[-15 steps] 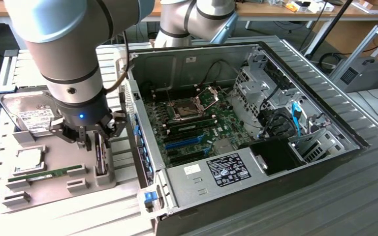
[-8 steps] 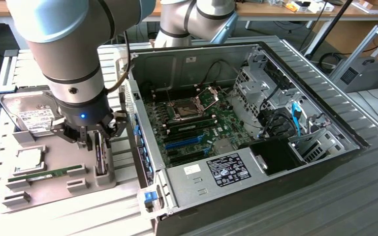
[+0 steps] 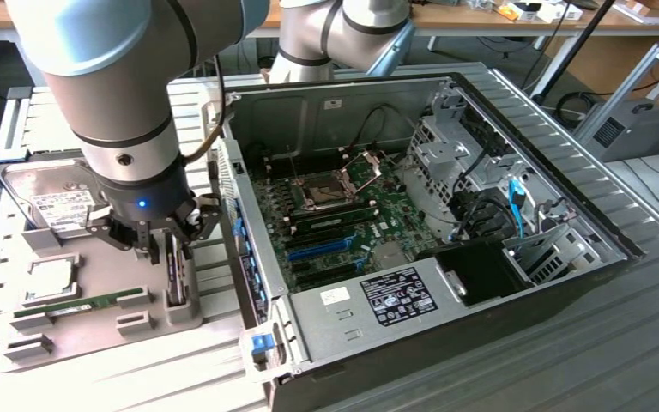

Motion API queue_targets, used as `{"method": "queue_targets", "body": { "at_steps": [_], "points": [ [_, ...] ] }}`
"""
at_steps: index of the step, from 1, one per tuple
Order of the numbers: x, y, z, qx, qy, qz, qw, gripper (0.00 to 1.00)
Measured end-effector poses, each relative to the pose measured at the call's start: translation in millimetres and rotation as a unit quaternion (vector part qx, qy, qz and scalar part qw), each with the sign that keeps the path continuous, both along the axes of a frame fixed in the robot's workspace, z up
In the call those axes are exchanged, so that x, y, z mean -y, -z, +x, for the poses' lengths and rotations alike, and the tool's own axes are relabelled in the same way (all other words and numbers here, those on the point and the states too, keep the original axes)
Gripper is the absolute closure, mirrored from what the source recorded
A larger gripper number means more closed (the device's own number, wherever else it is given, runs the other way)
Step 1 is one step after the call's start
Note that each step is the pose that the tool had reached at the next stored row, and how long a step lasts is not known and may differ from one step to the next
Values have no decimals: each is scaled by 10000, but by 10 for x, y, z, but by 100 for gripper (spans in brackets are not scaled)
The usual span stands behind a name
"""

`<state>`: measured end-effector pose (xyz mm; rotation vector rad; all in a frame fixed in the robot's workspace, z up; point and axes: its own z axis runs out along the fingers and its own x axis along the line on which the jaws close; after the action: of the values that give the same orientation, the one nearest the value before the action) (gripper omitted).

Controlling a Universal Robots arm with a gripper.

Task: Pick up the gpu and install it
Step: 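Pick up the gpu and move the gpu toward the slot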

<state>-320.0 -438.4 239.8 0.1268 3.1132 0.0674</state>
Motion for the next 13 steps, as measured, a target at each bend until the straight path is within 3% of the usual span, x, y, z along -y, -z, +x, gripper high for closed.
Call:
{"method": "queue_targets", "body": {
  "at_steps": [9, 13],
  "points": [
    [1, 0, 0, 0, -1, 0, 10000, 56],
    [1, 0, 0, 0, -1, 0, 10000, 65]
  ]
}}
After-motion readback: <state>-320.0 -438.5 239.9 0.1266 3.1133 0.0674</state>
